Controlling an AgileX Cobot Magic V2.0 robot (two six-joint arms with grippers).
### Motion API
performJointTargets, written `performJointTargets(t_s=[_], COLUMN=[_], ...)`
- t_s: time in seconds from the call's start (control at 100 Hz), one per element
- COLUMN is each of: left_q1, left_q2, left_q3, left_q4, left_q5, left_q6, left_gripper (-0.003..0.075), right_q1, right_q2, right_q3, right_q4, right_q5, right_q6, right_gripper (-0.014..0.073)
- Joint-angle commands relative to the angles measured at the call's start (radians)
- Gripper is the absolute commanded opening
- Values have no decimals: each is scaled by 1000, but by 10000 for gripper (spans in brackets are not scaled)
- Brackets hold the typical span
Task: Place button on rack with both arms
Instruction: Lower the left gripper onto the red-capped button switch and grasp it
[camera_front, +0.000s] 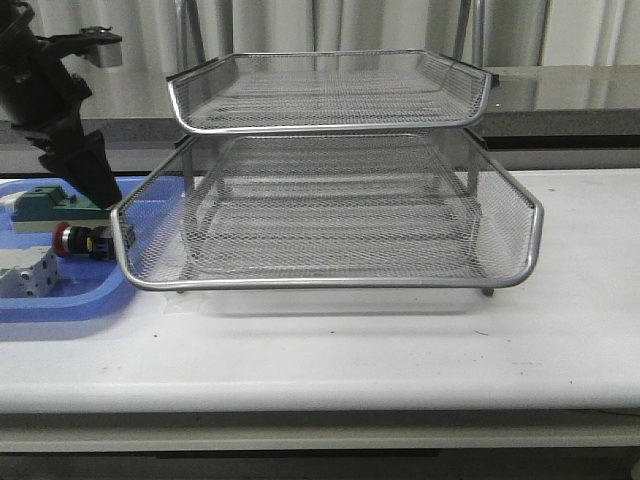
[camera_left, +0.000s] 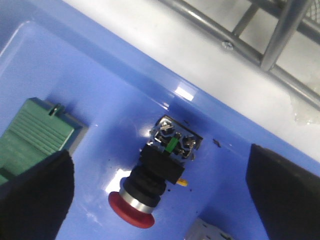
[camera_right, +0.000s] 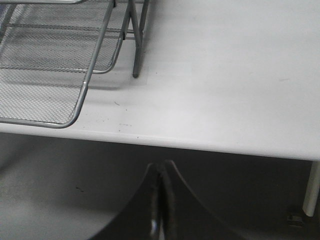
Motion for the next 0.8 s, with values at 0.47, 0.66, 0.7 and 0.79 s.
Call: performJointTargets(t_s=[0.47,0.66,0.7,0.79], left_q1=[3,3,3,-1], left_q2=[4,27,31,47], left_q3=[-29,-29,-29,-29], left_q4=[17,22,22,22], left_q5=[-20,-23,-21,-21], left_q6=[79,94,94,94], left_gripper=[669,669,669,669], right_q1=[5,5,5,5], right_q2=[2,2,2,2], right_q3=[-35,-35,-35,-35], right_q4=[-3,-3,-3,-3], right_q5=[-60,-60,-60,-60], right_q6=[0,0,0,0], right_gripper=[-68,-68,-68,-68])
